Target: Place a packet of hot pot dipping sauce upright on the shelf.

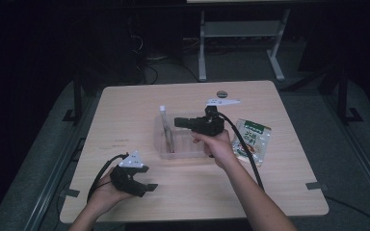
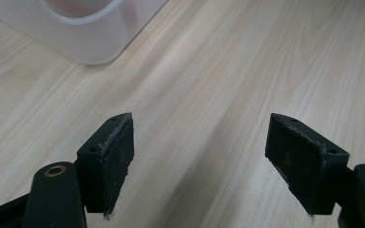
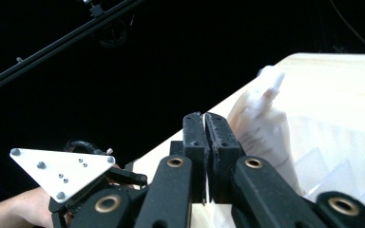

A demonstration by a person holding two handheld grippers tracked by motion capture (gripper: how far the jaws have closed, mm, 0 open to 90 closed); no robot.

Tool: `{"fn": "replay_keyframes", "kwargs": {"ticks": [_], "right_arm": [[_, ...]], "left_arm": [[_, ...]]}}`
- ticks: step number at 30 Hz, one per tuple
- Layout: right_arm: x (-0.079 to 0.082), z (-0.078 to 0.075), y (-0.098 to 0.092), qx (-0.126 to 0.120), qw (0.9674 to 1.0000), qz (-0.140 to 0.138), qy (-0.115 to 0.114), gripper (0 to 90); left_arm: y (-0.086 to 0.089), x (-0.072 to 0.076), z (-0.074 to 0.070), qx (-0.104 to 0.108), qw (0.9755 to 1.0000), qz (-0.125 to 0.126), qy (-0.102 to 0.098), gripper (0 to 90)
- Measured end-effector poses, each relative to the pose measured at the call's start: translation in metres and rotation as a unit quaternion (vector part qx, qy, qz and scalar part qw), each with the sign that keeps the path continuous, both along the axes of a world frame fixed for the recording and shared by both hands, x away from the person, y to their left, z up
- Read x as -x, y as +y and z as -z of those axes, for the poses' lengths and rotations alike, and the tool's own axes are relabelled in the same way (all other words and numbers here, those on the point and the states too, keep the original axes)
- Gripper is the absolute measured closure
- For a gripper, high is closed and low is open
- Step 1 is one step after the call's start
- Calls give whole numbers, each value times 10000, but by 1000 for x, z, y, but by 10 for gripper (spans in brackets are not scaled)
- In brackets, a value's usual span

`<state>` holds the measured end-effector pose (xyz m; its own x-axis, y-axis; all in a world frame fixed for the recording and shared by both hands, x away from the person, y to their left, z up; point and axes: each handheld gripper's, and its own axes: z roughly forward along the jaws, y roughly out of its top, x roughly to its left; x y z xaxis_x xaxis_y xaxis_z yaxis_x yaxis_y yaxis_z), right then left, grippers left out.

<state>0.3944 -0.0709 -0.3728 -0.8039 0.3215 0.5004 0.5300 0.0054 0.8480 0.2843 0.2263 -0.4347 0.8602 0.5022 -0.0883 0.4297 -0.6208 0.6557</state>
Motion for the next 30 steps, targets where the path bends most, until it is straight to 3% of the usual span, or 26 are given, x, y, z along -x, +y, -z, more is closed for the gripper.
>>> {"fn": "replay_keyframes", "kwargs": {"ticks": [4, 8, 14, 18, 23, 30], "right_arm": [[3, -3, -4, 258, 9997, -23, -49, 754], [9, -8, -7, 564, 9978, -67, -344, 643], [22, -15, -11, 1119, 9914, -103, -672, 494], [29, -16, -17, 1338, 9882, -145, -730, 471], [39, -15, -27, 1713, 9815, -162, -841, 434], [54, -14, -43, 1971, 9759, -141, -928, 363]], "left_arm": [[0, 0, 0, -3, 10000, 2, 1, 243], [0, -1, 0, -11, 10000, 25, -25, 242], [1, -1, 0, -43, 10000, 39, -42, 242], [0, 0, 0, -6, 10000, 10, -8, 242], [-1, 0, 0, 10, 10000, -2, 2, 242], [-1, 0, 0, -24, 10000, 77, 15, 242]]}}
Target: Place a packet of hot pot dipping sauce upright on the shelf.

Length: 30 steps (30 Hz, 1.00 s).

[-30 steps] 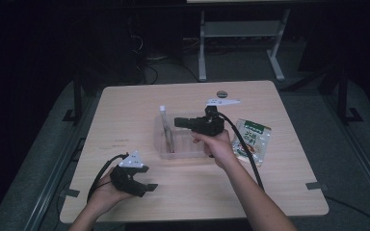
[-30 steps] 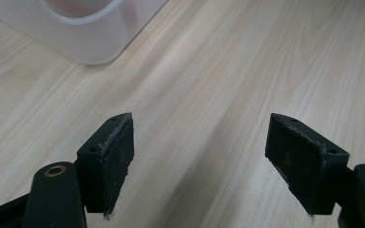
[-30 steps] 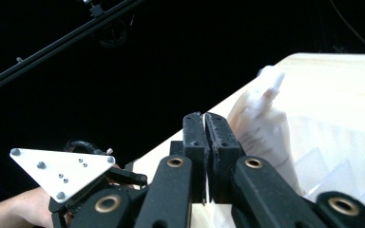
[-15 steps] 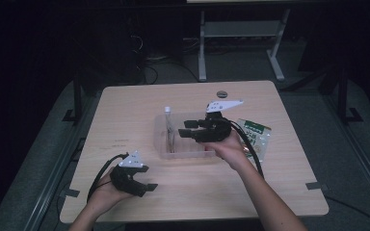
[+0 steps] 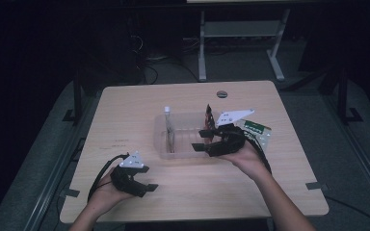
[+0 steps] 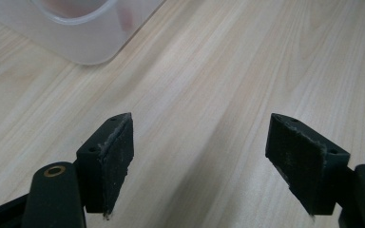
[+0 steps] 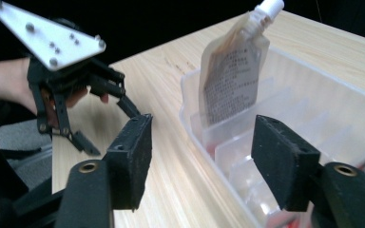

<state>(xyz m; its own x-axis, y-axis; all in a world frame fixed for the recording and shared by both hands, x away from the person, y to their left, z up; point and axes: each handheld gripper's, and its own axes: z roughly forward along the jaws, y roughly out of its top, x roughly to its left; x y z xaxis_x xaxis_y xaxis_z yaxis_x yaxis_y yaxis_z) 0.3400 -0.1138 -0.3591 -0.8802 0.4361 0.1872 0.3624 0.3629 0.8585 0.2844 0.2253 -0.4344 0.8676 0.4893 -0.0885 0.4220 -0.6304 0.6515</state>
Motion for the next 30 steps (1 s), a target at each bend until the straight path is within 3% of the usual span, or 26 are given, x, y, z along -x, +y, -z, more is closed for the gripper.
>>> {"fn": "replay_keyframes", "kwargs": {"ticks": [7, 14, 20, 24, 26, 30], "right_arm": [[18, 6, -16, 257, 9996, 21, -91, 337], [33, 21, -37, 548, 9985, 88, 9, 322], [43, 31, -59, 575, 9978, 288, 170, 327], [46, 39, -77, 813, 9953, 484, 181, 374], [45, 45, -88, 1017, 9925, 671, 126, 398], [38, 53, -105, 1187, 9884, 924, 201, 505]], "left_arm": [[-1, 0, 1, 84, 10000, -17, 2, 242], [1, 0, 1, 56, 10000, 12, -15, 242], [0, 2, 2, 130, 9999, -26, 15, 242], [0, 1, 3, 61, 10000, 33, -16, 242], [0, 1, 3, 21, 10000, 64, -12, 242], [-1, 2, 3, 53, 10000, 48, 8, 242]]}}
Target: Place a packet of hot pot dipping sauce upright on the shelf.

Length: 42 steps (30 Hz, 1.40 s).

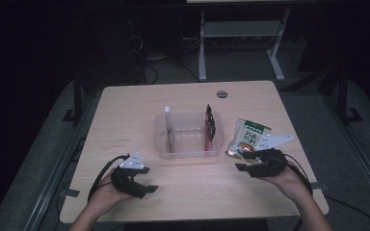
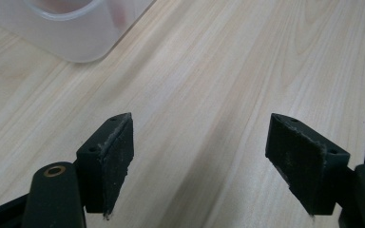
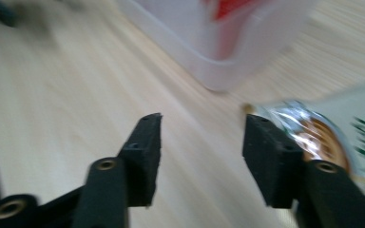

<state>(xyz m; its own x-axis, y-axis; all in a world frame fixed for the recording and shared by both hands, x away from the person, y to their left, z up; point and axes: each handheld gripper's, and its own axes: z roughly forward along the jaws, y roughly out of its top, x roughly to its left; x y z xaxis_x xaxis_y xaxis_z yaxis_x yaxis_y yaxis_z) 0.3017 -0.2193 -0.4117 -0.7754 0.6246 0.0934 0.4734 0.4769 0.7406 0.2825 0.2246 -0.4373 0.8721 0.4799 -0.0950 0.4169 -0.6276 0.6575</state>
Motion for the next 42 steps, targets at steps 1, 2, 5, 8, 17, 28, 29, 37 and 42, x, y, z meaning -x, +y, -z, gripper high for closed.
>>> {"fn": "replay_keyframes", "kwargs": {"ticks": [1, 2, 5, 8, 17, 28, 29, 37, 42], "right_arm": [[-3, 2, -5, -12, 9999, 107, 63, 534], [-6, 3, -9, -12, 9999, 157, 44, 564], [-13, 6, -19, -32, 9993, 358, 102, 661], [-21, 9, -27, 23, 9985, 518, 154, 766], [-46, 16, -33, 190, 9957, 889, 182, 896], [-76, 29, -30, 709, 9909, 1135, 153, 897], [-76, 31, -31, 747, 9906, 1126, 186, 897], [-78, 44, -31, 1051, 9875, 1139, 289, 897], [-77, 46, -29, 1149, 9867, 1111, 278, 898]], "left_arm": [[0, 0, 0, -4, 10000, -5, -1, 242], [0, 1, 0, 25, 10000, -22, 1, 241], [1, 0, 0, -7, 10000, 8, -17, 241], [0, 0, 0, 13, 10000, 2, -14, 241], [-1, 1, 1, 45, 10000, -34, 62, 242], [-1, 0, 2, 37, 10000, 0, 77, 242], [-1, 0, 2, 35, 10000, 0, 84, 242], [-4, 1, 2, 28, 9999, 28, 125, 242], [-4, 0, 2, -35, 9999, 94, 109, 242]]}}
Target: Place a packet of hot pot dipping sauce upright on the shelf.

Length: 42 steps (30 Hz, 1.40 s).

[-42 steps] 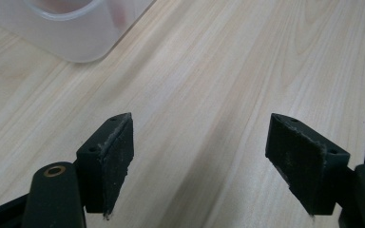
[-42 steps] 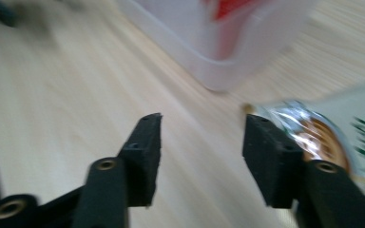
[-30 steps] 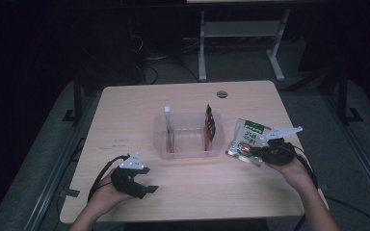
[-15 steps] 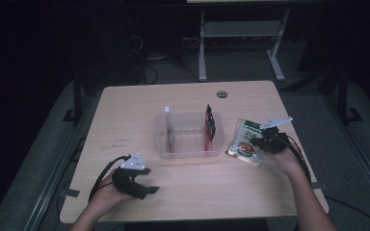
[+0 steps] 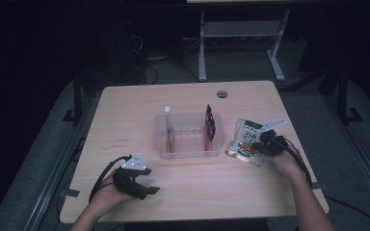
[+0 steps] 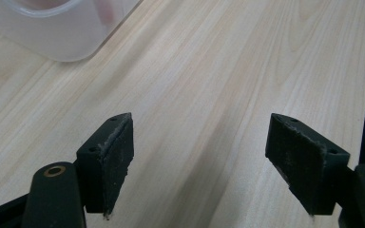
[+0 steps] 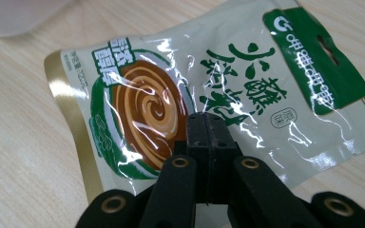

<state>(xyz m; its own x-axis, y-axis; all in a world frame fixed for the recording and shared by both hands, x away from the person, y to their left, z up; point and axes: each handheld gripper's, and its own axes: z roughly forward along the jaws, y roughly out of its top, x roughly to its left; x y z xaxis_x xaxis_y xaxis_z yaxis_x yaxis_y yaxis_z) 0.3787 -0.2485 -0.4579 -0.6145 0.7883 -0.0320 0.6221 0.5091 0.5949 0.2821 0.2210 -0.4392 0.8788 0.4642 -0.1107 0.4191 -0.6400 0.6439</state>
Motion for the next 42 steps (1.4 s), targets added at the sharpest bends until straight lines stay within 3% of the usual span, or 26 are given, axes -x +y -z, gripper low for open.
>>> {"fn": "replay_keyframes", "kwargs": {"ticks": [6, 16, 28, 40, 42], "right_arm": [[2, 1, 2, 163, 9997, -150, 40, 900], [9, -1, 10, 124, 9987, -447, 215, 900], [26, -4, 22, 148, 9950, -884, 433, 900], [40, -7, 39, 212, 9879, -1418, 595, 900], [38, -9, 36, 112, 9895, -1333, 548, 900]], "left_arm": [[0, 1, 0, 22, 10000, -2, -3, 242], [-1, 1, 1, 38, 10000, 6, 1, 243], [0, 0, 0, 23, 10000, 23, 0, 243], [0, 0, 1, 23, 10000, 24, -1, 243], [1, 0, 0, -13, 10000, 58, -11, 243]]}}
